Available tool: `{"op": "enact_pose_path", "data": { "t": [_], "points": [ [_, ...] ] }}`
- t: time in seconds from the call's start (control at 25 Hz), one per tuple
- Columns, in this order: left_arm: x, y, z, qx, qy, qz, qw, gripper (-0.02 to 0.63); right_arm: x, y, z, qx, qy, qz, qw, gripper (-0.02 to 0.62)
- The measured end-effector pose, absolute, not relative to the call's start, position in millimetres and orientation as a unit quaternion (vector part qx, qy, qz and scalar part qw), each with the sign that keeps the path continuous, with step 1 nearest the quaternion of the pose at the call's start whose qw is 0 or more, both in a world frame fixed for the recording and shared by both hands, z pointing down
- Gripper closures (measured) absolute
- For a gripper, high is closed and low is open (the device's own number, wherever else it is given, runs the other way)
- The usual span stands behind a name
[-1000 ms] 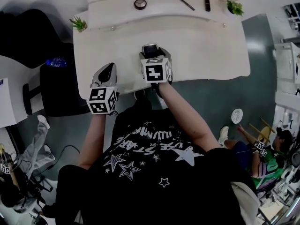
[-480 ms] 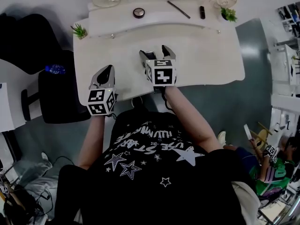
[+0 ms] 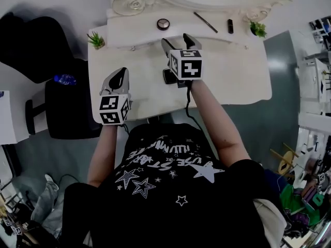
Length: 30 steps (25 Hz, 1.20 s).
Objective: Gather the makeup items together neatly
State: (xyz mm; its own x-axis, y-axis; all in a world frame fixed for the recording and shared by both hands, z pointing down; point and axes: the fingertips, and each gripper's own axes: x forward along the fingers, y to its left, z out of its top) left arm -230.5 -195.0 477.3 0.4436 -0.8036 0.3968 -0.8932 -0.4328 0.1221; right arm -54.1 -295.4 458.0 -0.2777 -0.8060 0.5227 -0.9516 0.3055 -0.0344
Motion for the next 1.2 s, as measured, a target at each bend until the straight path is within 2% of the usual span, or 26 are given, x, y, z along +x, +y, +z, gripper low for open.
{"op": "enact_pose_path", "data": {
  "t": [0.12,0.4,0.68,0.88,1.2],
  "points": [
    [-237,-204,477,0.831,-0.515,0.137,0.158,0.606,-62,-315,457,0.548,-0.79,0.167,0.219,0.275],
    [-247,-215,479,0.822,-0.527,0.134,0.168,0.606,-79,-349,467,0.517,-0.799,0.169,0.256,0.286],
    [-245,-216,486,0.819,-0.53,0.137,0.174,0.606,-87,-363,482,0.5,-0.793,0.182,0.297,0.336],
    [-242,-211,486,0.812,-0.538,0.139,0.178,0.606,-88,-360,481,0.491,-0.797,0.182,0.302,0.356],
    [-209,-196,482,0.806,-0.541,0.153,0.184,0.606,-61,-338,455,0.474,-0.822,0.167,0.267,0.356]
  ]
}}
